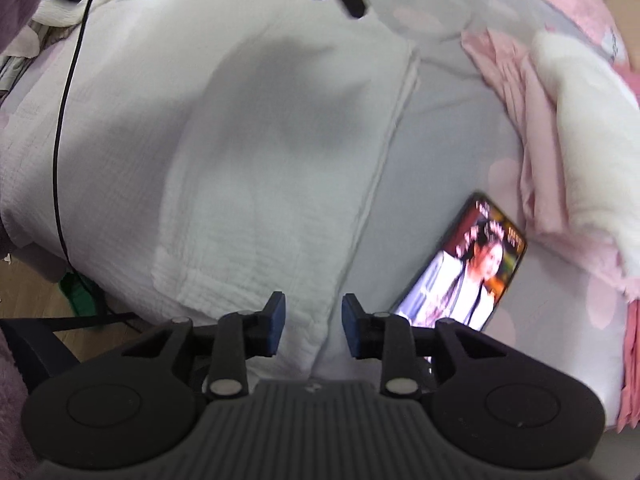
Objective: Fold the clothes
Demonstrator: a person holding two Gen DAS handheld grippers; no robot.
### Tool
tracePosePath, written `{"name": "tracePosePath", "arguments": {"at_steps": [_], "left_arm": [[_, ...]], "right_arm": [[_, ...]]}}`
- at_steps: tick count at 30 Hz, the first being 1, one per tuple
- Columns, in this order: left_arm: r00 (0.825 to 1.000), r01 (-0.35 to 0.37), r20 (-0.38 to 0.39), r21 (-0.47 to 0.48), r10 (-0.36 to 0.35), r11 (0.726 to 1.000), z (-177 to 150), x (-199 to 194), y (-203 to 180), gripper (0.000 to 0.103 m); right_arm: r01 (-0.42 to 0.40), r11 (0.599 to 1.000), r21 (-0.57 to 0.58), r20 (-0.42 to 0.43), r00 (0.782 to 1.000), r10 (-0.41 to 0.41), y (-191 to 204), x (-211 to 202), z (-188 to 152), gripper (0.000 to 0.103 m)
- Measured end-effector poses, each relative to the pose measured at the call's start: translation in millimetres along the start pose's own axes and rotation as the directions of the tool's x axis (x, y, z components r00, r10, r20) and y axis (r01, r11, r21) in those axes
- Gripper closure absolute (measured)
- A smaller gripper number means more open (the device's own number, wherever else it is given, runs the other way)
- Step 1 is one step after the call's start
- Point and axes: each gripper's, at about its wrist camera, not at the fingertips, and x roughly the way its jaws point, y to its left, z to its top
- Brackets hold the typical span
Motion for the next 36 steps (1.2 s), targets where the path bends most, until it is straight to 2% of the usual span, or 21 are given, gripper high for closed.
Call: {"name": "tracePosePath", "arguments": {"at_steps": [6, 10, 12, 13, 15, 22, 24, 26, 30, 35, 36], "left_arm": [[0.993, -0.112, 0.021, -0.068, 0.114, 0.991, -60.7, -65.7, 55.3, 0.061], [0.974, -0.217, 0.022, -0.163, 0.223, 0.963, -98.3, -110.4, 106.7, 0.061], [0.961, -0.262, 0.026, -0.229, 0.275, 0.937, -115.7, -135.3, 135.8, 0.061], [0.952, -0.284, 0.032, -0.266, 0.303, 0.921, -125.3, -149.0, 151.2, 0.060], [0.933, -0.324, 0.041, -0.333, 0.357, 0.885, -143.8, -173.8, 178.6, 0.059], [0.857, -0.399, 0.054, -0.561, 0.513, 0.725, -208.7, -238.1, 257.5, 0.052], [0.843, -0.407, 0.042, -0.602, 0.537, 0.687, -227.8, -248.2, 278.3, 0.051], [0.835, -0.405, 0.030, -0.642, 0.549, 0.651, -244.4, -253.3, 294.1, 0.051], [0.816, -0.399, 0.028, -0.695, 0.577, 0.599, -268.5, -255.0, 316.4, 0.044], [0.832, -0.398, -0.012, -0.709, 0.555, 0.582, -282.3, -240.1, 333.6, 0.044], [0.834, -0.400, -0.015, -0.705, 0.551, 0.585, -290.1, -238.7, 333.4, 0.052]], "right_arm": [[-0.012, 0.996, -0.088, 0.047, 0.999, 0.017, 36.2, -10.6, 25.1, 0.065], [-0.026, 0.987, -0.159, 0.053, 0.998, 0.035, 59.0, -6.1, 41.4, 0.061], [-0.034, 0.980, -0.194, 0.057, 0.997, 0.045, 72.2, -5.1, 51.6, 0.059], [-0.040, 0.977, -0.208, 0.057, 0.997, 0.053, 79.5, -3.2, 56.4, 0.055], [-0.048, 0.970, -0.240, 0.056, 0.996, 0.063, 92.8, -1.9, 63.5, 0.054], [-0.068, 0.944, -0.323, 0.026, 0.996, 0.081, 128.0, 12.5, 87.1, 0.054], [-0.074, 0.939, -0.336, 0.017, 0.996, 0.085, 136.4, 18.8, 95.7, 0.054], [-0.083, 0.934, -0.348, 0.009, 0.996, 0.092, 143.7, 24.0, 103.8, 0.054], [-0.097, 0.923, -0.373, -0.001, 0.995, 0.105, 155.2, 30.6, 117.6, 0.053], [-0.112, 0.906, -0.407, -0.018, 0.993, 0.115, 170.3, 39.4, 128.3, 0.053], [-0.115, 0.903, -0.414, -0.022, 0.993, 0.116, 173.0, 41.0, 129.8, 0.053]]}}
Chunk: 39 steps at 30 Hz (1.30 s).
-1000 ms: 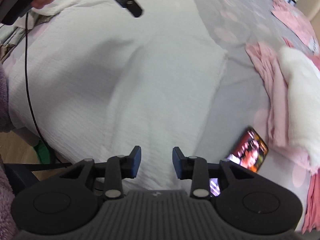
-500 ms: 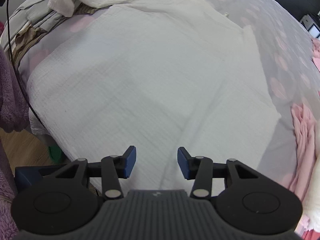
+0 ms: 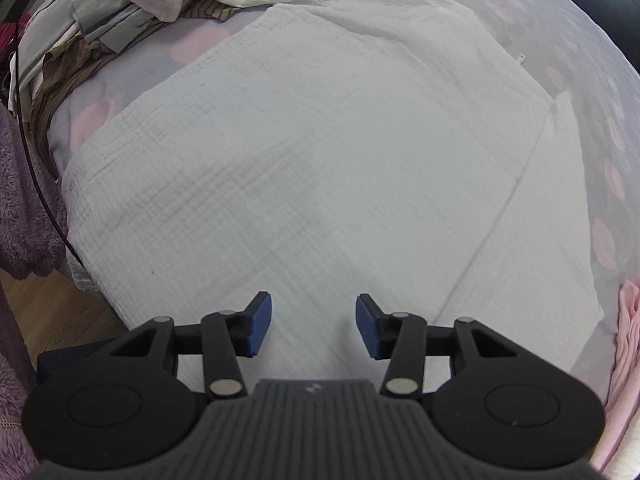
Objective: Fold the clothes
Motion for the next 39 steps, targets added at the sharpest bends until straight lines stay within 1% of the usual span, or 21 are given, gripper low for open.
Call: {"name": "tracePosePath", "arguments": {"at_steps": [1, 2, 3, 4, 5, 6, 8, 11, 12, 14, 16, 20, 23, 24, 27, 29, 31, 33, 37, 38, 39], "left_arm": [[1.000, 0.012, 0.000, 0.008, -0.012, 1.000, -0.9, -0.2, -1.2, 0.061], [1.000, 0.026, 0.000, 0.016, -0.026, 1.000, -1.3, -0.5, -3.2, 0.082], [0.999, 0.039, 0.001, 0.025, -0.039, 0.999, -1.6, -0.8, -5.1, 0.088], [0.998, 0.057, 0.021, 0.039, -0.058, 0.998, -0.9, -7.0, -10.6, 0.090], [0.996, 0.075, 0.043, 0.055, -0.078, 0.996, -0.2, -13.8, -16.5, 0.096], [0.993, 0.093, 0.065, 0.071, -0.098, 0.993, 0.6, -20.6, -22.4, 0.096], [0.981, 0.149, 0.110, 0.093, -0.159, 0.984, 5.1, -40.9, -35.7, 0.097], [0.952, 0.263, 0.121, 0.135, -0.280, 0.955, 13.4, -67.1, -63.1, 0.097], [0.942, 0.300, 0.110, 0.136, -0.315, 0.944, 15.2, -71.4, -71.6, 0.097], [0.915, 0.382, 0.087, 0.132, -0.394, 0.915, 14.2, -80.4, -89.2, 0.097], [0.883, 0.454, 0.058, 0.141, -0.465, 0.880, 11.5, -87.5, -109.2, 0.097], [0.826, 0.556, -0.010, 0.172, -0.563, 0.813, -2.3, -95.8, -147.9, 0.097], [0.829, 0.553, -0.100, 0.304, -0.551, 0.776, -27.5, -92.8, -185.7, 0.097], [0.832, 0.548, -0.128, 0.341, -0.540, 0.764, -36.8, -88.4, -194.7, 0.097], [0.833, 0.550, -0.212, 0.424, -0.511, 0.720, -62.8, -75.8, -220.0, 0.097], [0.832, 0.555, -0.273, 0.446, -0.483, 0.702, -78.4, -63.5, -229.9, 0.095], [0.826, 0.563, -0.333, 0.460, -0.454, 0.686, -92.9, -51.9, -237.6, 0.089], [0.817, 0.575, -0.375, 0.463, -0.439, 0.674, -107.3, -52.1, -236.1, 0.079], [0.794, 0.604, -0.415, 0.450, -0.445, 0.658, -120.9, -49.9, -232.3, 0.067], [0.792, 0.606, -0.413, 0.446, -0.449, 0.658, -122.8, -51.0, -229.5, 0.061], [0.793, 0.605, -0.408, 0.445, -0.452, 0.660, -123.3, -55.4, -225.4, 0.059]], "right_arm": [[-0.002, 1.000, -0.008, -0.002, 1.000, 0.002, 1.5, 1.5, 2.1, 0.053], [-0.003, 1.000, -0.015, -0.003, 1.000, 0.003, 2.7, 2.7, 4.0, 0.053], [-0.004, 1.000, -0.021, -0.003, 1.000, 0.004, 3.5, 3.9, 5.8, 0.053], [-0.005, 1.000, -0.026, -0.004, 1.000, 0.005, 4.4, 5.0, 7.6, 0.053], [-0.006, 1.000, -0.030, -0.004, 1.000, 0.006, 5.0, 6.3, 9.3, 0.053], [-0.007, 0.999, -0.031, -0.006, 1.000, 0.007, 4.9, 7.6, 10.5, 0.053], [-0.006, 0.999, -0.031, -0.009, 1.000, 0.006, 3.6, 9.6, 12.0, 0.053], [-0.001, 1.000, -0.031, -0.011, 1.000, 0.000, 2.6, 11.3, 13.9, 0.053], [0.001, 1.000, -0.030, -0.008, 1.000, -0.002, 2.2, 11.0, 14.3, 0.053], [0.007, 1.000, -0.026, 0.002, 1.000, -0.007, 1.4, 8.8, 14.5, 0.053], [0.012, 1.000, -0.022, 0.013, 1.000, -0.011, 0.8, 5.8, 13.5, 0.052], [0.021, 1.000, -0.016, 0.022, 1.000, -0.020, -0.2, 1.3, 8.2, 0.052], [0.028, 1.000, -0.008, 0.017, 0.999, -0.028, -2.8, 0.2, 2.2, 0.052], [0.031, 0.999, -0.004, 0.014, 0.999, -0.031, -3.4, 0.0, 0.5, 0.052], [0.038, 0.999, 0.010, 0.012, 0.999, -0.038, -5.1, -1.2, -3.6, 0.052], [0.039, 0.999, 0.015, 0.015, 0.999, -0.040, -5.3, -2.6, -5.6, 0.052], [0.041, 0.999, 0.021, 0.021, 0.999, -0.042, -6.0, -4.4, -7.0, 0.052], [0.047, 0.999, 0.028, 0.029, 0.998, -0.048, -6.6, -6.0, -7.8, 0.052], [0.056, 0.997, 0.057, 0.064, 0.996, -0.060, -10.3, -9.0, -8.9, 0.052], [0.053, 0.997, 0.063, 0.074, 0.996, -0.058, -10.6, -9.6, -8.7, 0.052], [0.049, 0.997, 0.067, 0.083, 0.995, -0.054, -9.9, -10.1, -8.2, 0.052]]}}
